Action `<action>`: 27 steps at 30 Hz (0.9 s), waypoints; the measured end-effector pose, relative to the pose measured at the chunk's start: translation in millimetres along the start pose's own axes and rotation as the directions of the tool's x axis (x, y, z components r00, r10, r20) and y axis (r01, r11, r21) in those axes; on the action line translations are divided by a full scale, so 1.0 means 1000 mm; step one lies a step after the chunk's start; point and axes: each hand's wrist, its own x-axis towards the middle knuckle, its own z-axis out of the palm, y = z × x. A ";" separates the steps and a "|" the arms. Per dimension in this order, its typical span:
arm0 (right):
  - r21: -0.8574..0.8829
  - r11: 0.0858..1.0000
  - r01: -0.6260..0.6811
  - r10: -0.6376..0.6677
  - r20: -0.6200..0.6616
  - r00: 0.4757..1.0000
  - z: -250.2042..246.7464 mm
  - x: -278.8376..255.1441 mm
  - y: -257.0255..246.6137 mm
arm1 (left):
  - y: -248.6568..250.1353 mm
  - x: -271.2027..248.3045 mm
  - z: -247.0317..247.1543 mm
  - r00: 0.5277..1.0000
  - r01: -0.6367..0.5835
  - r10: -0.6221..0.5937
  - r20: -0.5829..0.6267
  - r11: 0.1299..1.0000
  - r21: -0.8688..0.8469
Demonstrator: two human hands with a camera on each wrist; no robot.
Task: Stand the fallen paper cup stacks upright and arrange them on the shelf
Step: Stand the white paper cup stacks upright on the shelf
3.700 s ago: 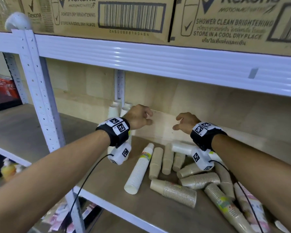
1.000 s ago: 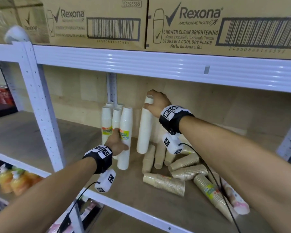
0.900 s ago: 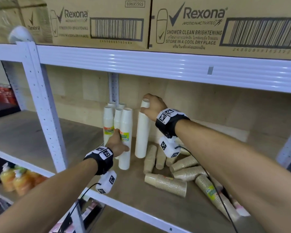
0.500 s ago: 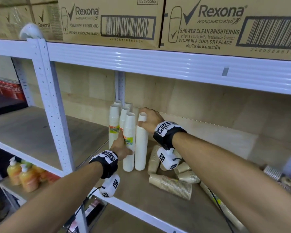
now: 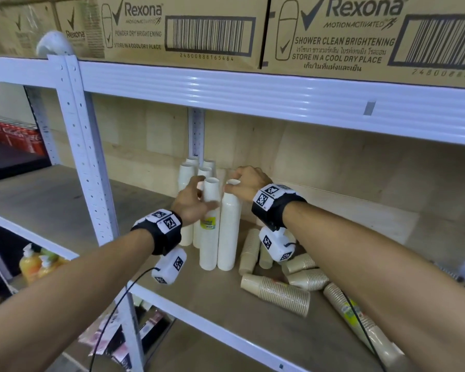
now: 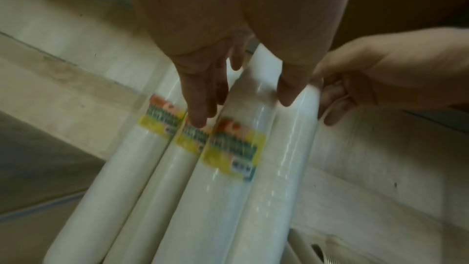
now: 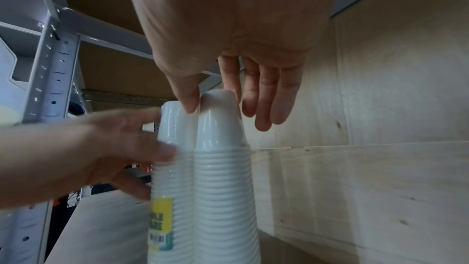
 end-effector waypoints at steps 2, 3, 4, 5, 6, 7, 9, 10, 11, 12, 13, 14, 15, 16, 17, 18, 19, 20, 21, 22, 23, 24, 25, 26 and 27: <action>-0.002 1.000 -0.008 0.009 0.007 1.000 0.000 0.003 -0.002 | 0.012 0.009 -0.009 1.000 -0.020 0.020 -0.003 1.000 0.010; -0.004 1.000 -0.010 0.010 0.010 1.000 0.000 0.004 -0.002 | 0.017 0.012 -0.012 0.999 -0.043 0.043 0.031 0.999 -0.002; -0.003 1.000 -0.010 0.010 0.013 1.000 0.001 0.004 -0.003 | 0.022 0.014 -0.015 0.994 -0.079 0.080 0.080 0.997 -0.011; 0.001 1.000 -0.011 0.011 0.015 1.000 0.002 0.005 -0.004 | 0.025 0.017 -0.017 0.985 -0.116 0.113 0.130 0.993 0.014; 0.008 1.000 -0.013 0.013 0.014 1.000 0.003 0.005 -0.004 | 0.030 0.019 -0.020 0.980 -0.134 0.120 0.158 0.988 0.080; 0.017 1.000 -0.014 0.014 0.016 1.000 0.003 0.006 -0.004 | 0.033 0.020 -0.022 0.979 -0.132 0.106 0.172 0.980 0.147; 0.030 0.999 -0.014 0.014 0.021 1.000 0.003 0.007 -0.004 | 0.038 0.020 -0.025 0.982 -0.124 0.088 0.166 0.968 0.218; 0.034 0.999 -0.014 0.013 0.023 1.000 0.003 0.007 -0.003 | 0.039 0.020 -0.026 0.982 -0.126 0.089 0.166 0.964 0.233; 0.038 0.999 -0.009 0.008 0.025 1.000 0.002 0.006 -0.004 | 0.039 0.021 -0.025 0.984 -0.130 0.095 0.151 0.963 0.238; 0.036 0.999 -0.001 0.000 0.030 1.000 0.001 0.006 -0.003 | 0.038 0.021 -0.026 0.986 -0.128 0.098 0.134 0.962 0.240; 0.032 0.999 0.011 -0.013 0.038 0.999 0.001 0.006 -0.003 | 0.038 0.021 -0.025 0.987 -0.131 0.103 0.123 0.962 0.240; 0.027 0.999 0.025 -0.026 0.053 0.998 0.000 0.005 -0.002 | 0.038 0.021 -0.025 0.987 -0.133 0.107 0.121 0.962 0.239; 0.025 0.999 0.037 -0.039 0.067 0.997 0.000 0.006 -0.002 | 0.038 0.021 -0.024 0.987 -0.133 0.107 0.118 0.962 0.237; 0.029 0.999 0.045 -0.047 0.078 0.996 -0.001 0.005 -0.001 | 0.038 0.021 -0.023 0.988 -0.130 0.104 0.115 0.962 0.239; 0.036 0.998 0.049 -0.052 0.081 0.995 -0.001 0.006 -0.001 | 0.039 0.021 -0.023 0.988 -0.130 0.105 0.115 0.962 0.239; 0.037 0.998 0.049 -0.052 0.076 0.996 -0.002 0.005 -0.001 | 0.040 0.020 -0.022 0.988 -0.132 0.106 0.115 0.961 0.241; 0.028 0.999 0.046 -0.047 0.058 0.997 -0.002 0.005 -0.001 | 0.040 0.019 -0.022 0.988 -0.134 0.109 0.113 0.961 0.240; 0.011 0.999 0.037 -0.037 0.036 0.999 -0.003 0.004 -0.002 | 0.041 0.020 -0.021 0.987 -0.134 0.110 0.114 0.962 0.236; -0.005 1.000 0.022 -0.022 0.016 1.000 -0.004 0.003 -0.003 | 0.040 0.021 -0.021 0.987 -0.134 0.109 0.117 0.963 0.232; -0.018 1.000 0.010 -0.010 0.002 1.000 -0.004 0.003 -0.004 | 0.039 0.021 -0.021 0.987 -0.133 0.108 0.118 0.964 0.231; -0.023 1.000 0.004 -0.004 -0.002 1.000 -0.004 0.003 -0.005 | 0.039 0.022 -0.021 0.988 -0.131 0.107 0.116 0.964 0.230; -0.023 1.000 0.004 -0.004 0.005 1.000 -0.005 0.003 -0.005 | 0.039 0.022 -0.021 0.988 -0.127 0.103 0.114 0.965 0.229; -0.017 1.000 0.009 -0.009 0.024 1.000 -0.005 0.003 -0.005 | 0.039 0.022 -0.021 0.988 -0.126 0.102 0.112 0.965 0.229; -0.009 1.000 0.021 -0.020 0.049 0.999 -0.006 0.003 -0.006 | 0.040 0.022 -0.021 0.988 -0.129 0.105 0.114 0.964 0.232; 0.002 1.000 0.030 -0.030 0.078 0.996 -0.008 0.003 -0.006 | 0.040 0.023 -0.020 0.987 -0.135 0.109 0.118 0.962 0.237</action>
